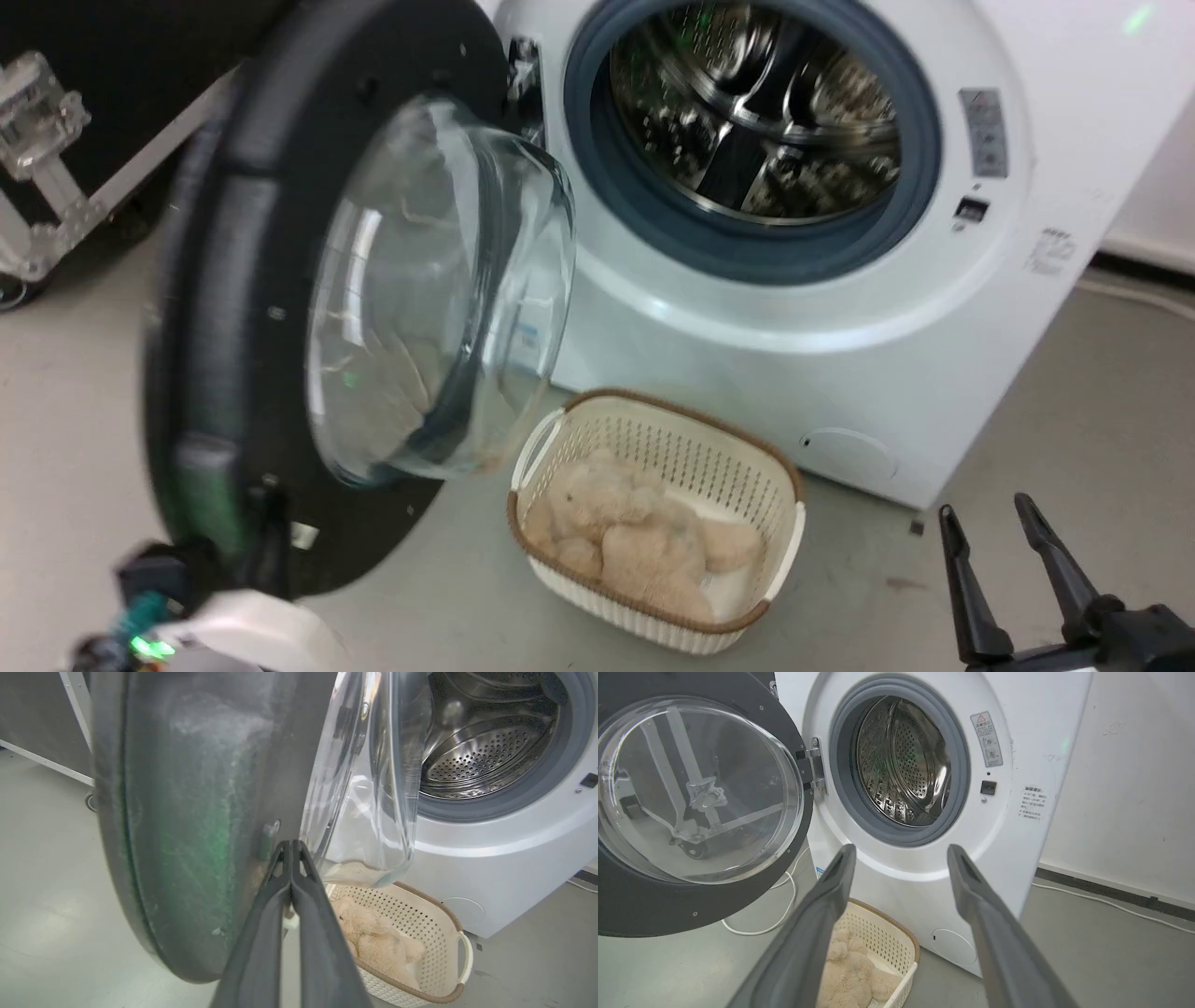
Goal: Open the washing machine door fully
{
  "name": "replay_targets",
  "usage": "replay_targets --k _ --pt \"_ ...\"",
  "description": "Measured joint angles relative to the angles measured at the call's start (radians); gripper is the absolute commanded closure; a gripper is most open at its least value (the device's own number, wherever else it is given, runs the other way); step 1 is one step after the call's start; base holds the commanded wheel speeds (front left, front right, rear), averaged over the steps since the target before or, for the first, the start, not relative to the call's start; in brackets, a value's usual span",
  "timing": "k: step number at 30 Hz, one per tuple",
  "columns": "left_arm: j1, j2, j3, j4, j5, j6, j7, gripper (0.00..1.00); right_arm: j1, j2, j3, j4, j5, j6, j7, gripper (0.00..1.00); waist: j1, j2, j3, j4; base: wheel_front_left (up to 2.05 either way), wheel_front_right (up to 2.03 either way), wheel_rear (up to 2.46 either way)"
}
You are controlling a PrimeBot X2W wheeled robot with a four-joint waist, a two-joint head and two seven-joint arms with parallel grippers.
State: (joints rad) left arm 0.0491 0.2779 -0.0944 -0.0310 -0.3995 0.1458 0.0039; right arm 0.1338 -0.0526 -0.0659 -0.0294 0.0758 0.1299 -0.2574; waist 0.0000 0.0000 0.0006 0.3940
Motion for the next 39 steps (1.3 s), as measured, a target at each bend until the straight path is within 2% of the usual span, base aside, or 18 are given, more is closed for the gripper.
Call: replay_targets --k 8,16,22,28,32,34,39 --pt "-0.108 0.092 0.093 0.086 -0.069 -0.058 0.004 1.0 -0.042 0.0 0.023 -0.008 -0.047 0.0 0.0 0.0 0.0001 0.0 0.097 0.013 0.0 0.0 0.0" --pt "-0.214 0.199 0.206 0.258 -0.126 -0.094 -0.021 1.0 -0.081 0.0 0.026 -0.013 -0.08 0.0 0.0 0.0 0.0001 0.0 0.188 -0.009 0.0 0.0 0.0" --pt "-0.303 0.256 0.237 0.408 -0.141 -0.131 -0.086 1.0 -0.087 0.0 0.021 -0.013 -0.094 0.0 0.0 0.0 0.0002 0.0 0.239 -0.041 0.0 0.0 0.0" --pt "-0.338 0.255 0.236 0.471 -0.136 -0.151 -0.182 1.0 -0.1 0.0 0.017 -0.008 -0.093 0.0 0.0 0.0 0.0001 0.0 0.231 -0.053 0.0 0.0 0.0" --pt "-0.34 0.244 0.23 0.457 -0.109 -0.163 -0.236 1.0 -0.101 0.0 0.007 -0.008 -0.092 0.0 0.0 0.0 0.0 0.0 0.199 -0.06 0.0 0.0 0.0" --pt "-0.339 0.22 0.23 0.42 -0.109 -0.184 -0.252 1.0 -0.101 0.0 0.001 -0.008 -0.089 0.0 0.0 0.0 0.0 0.0 0.178 -0.065 0.0 0.0 0.0" --pt "-0.272 0.142 0.237 0.286 -0.052 -0.188 -0.26 1.0 -0.097 0.0 -0.016 -0.008 -0.068 0.0 0.0 0.0 -0.0001 0.0 0.115 -0.097 0.0 0.0 0.0"
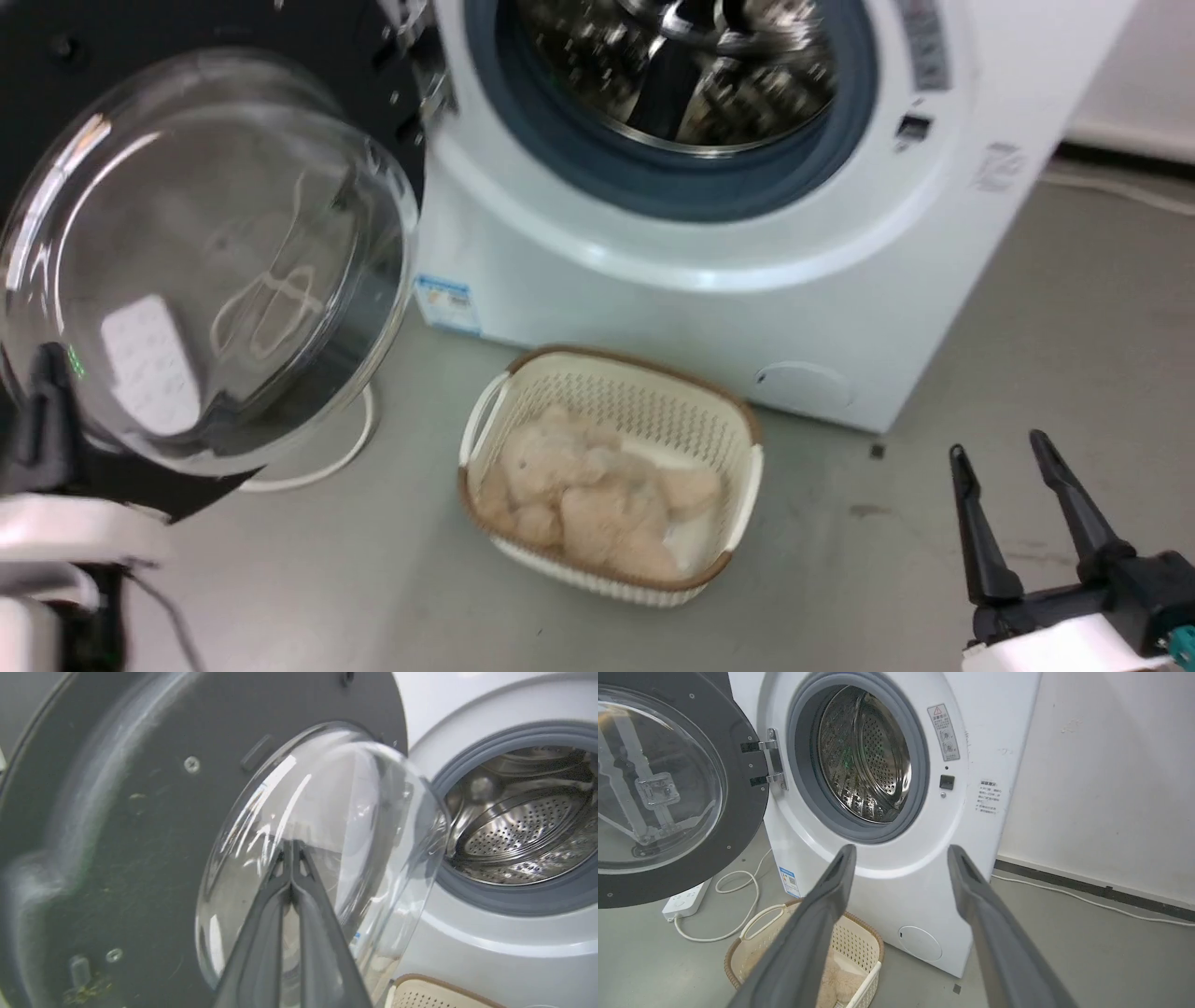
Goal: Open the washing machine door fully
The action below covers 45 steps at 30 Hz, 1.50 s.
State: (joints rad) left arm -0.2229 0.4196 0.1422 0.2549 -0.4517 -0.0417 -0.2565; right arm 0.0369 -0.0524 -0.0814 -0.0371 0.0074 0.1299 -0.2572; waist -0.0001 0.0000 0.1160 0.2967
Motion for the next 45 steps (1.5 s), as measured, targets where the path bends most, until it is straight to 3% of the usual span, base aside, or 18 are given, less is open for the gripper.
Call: replay_targets --k 4,5,16,18,27,45 --pt "0.093 -0.104 -0.006 -0.164 0.077 0.004 0.0 1.0 0.017 0.0 -0.012 -0.002 0.003 0.0 0.0 0.0 -0.0001 0.0 -0.047 -0.046 0.0 0.0 0.0" --pt "0.156 -0.166 -0.019 -0.239 0.114 0.002 0.0 1.0 0.035 0.0 -0.015 -0.003 0.007 0.0 0.0 0.0 -0.0001 0.0 -0.079 -0.086 0.0 0.0 0.0" --pt "0.282 -0.295 -0.14 -0.288 0.211 -0.011 0.0 1.0 0.062 0.0 0.001 -0.012 0.019 0.0 0.0 0.0 0.0 0.0001 -0.146 -0.213 0.0 0.0 0.0" --pt "0.295 -0.314 -0.155 -0.292 0.226 0.0 0.0 0.0 0.063 0.0 0.002 -0.012 0.02 0.0 0.0 0.0 0.0 0.0 -0.152 -0.226 0.0 0.0 0.0" --pt "0.348 -0.345 -0.21 -0.258 0.303 0.049 0.0 0.0 0.083 0.0 0.007 -0.01 0.029 0.0 0.0 0.0 0.0001 0.0 -0.164 -0.245 0.0 0.0 0.0" --pt "0.347 -0.36 -0.205 -0.219 0.301 0.048 0.0 0.0 0.083 0.0 0.022 0.003 0.029 0.0 0.0 0.0 0.0001 0.0 -0.165 -0.241 0.0 0.0 0.0"
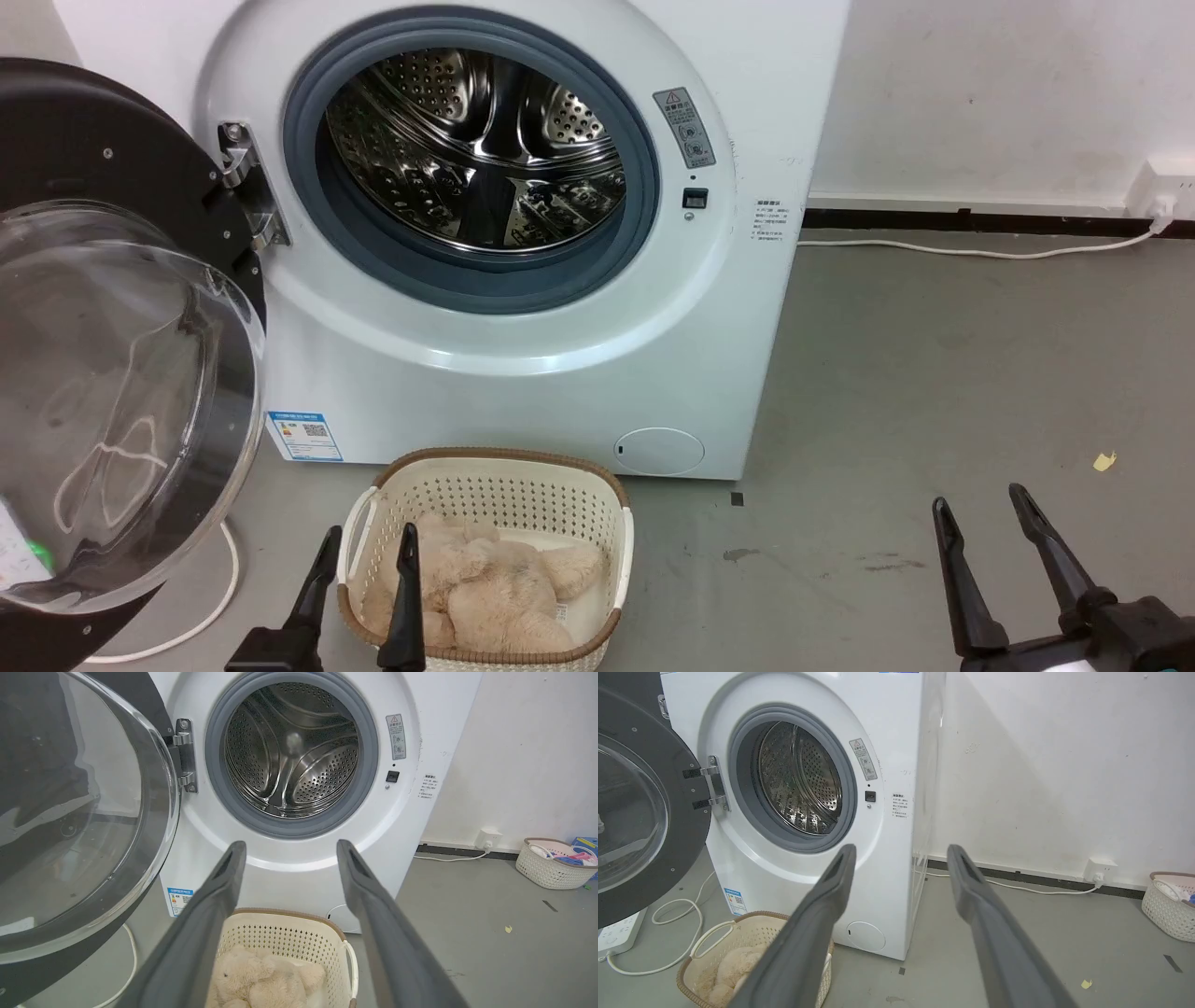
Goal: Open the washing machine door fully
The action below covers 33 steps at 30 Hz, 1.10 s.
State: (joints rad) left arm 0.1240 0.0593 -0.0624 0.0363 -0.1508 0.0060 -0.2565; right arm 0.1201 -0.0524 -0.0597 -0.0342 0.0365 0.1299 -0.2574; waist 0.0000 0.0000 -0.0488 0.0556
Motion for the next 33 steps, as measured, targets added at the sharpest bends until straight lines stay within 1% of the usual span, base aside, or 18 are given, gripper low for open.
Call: replay_targets --k 1,9,33 --pt "0.0 -0.001 0.001 -0.003 -0.006 -0.002 0.0 1.0 0.0 0.0 0.0 0.0 0.0 0.0 0.0 1.0 0.0 0.0 0.0 0.0 0.0 0.0 0.0" --pt "0.0 -0.005 0.002 -0.002 -0.008 -0.001 0.005 1.0 -0.001 0.0 0.001 0.0 0.0 0.0 0.002 1.0 0.0 0.0 0.002 -0.001 0.0 0.0 0.0" --pt "-0.011 -0.006 0.012 -0.006 0.019 -0.001 0.055 1.0 -0.011 0.0 0.011 0.003 -0.003 0.0 0.055 1.0 0.0001 0.0 0.012 -0.013 0.0 0.0 0.0"
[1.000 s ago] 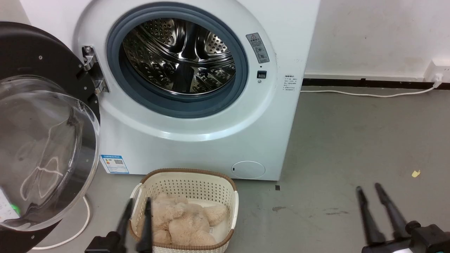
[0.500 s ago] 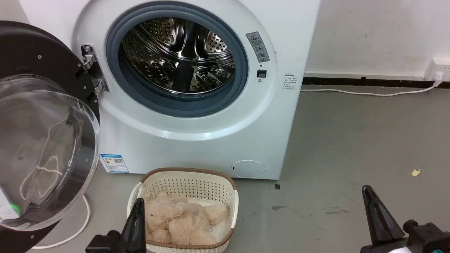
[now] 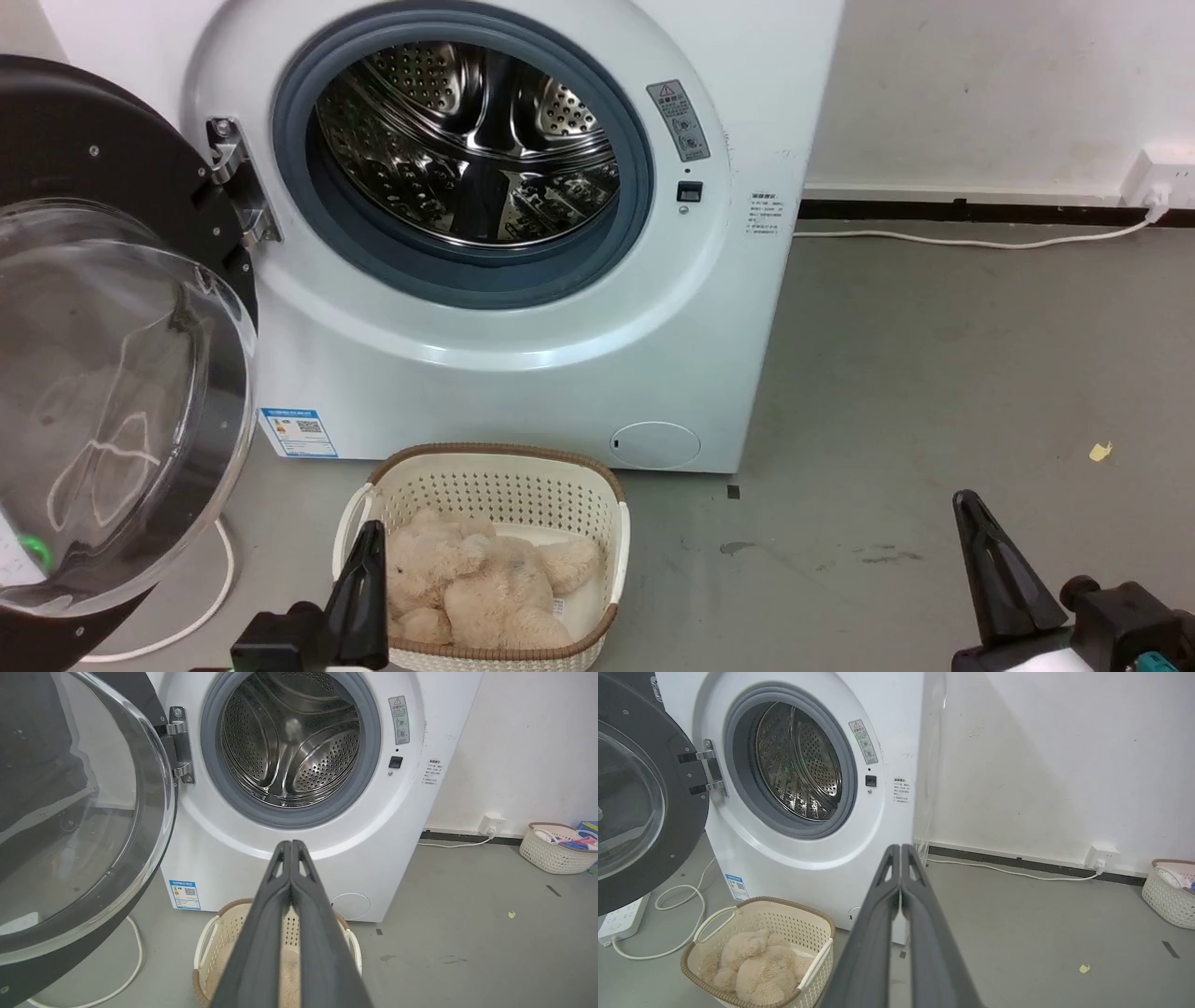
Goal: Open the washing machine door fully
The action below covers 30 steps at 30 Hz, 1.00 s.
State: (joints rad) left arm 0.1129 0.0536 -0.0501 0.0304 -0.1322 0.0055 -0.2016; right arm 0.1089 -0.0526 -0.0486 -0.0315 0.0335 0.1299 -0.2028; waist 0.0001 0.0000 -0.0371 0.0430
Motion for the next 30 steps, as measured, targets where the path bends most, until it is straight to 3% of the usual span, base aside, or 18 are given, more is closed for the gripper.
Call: replay_targets --k 30 --pt "-0.033 -0.001 0.016 -0.009 0.044 0.0 0.065 1.0 -0.035 0.0 0.017 0.011 -0.011 0.0 0.066 1.0 0.0 0.0 0.012 -0.014 0.0 0.0 0.0"
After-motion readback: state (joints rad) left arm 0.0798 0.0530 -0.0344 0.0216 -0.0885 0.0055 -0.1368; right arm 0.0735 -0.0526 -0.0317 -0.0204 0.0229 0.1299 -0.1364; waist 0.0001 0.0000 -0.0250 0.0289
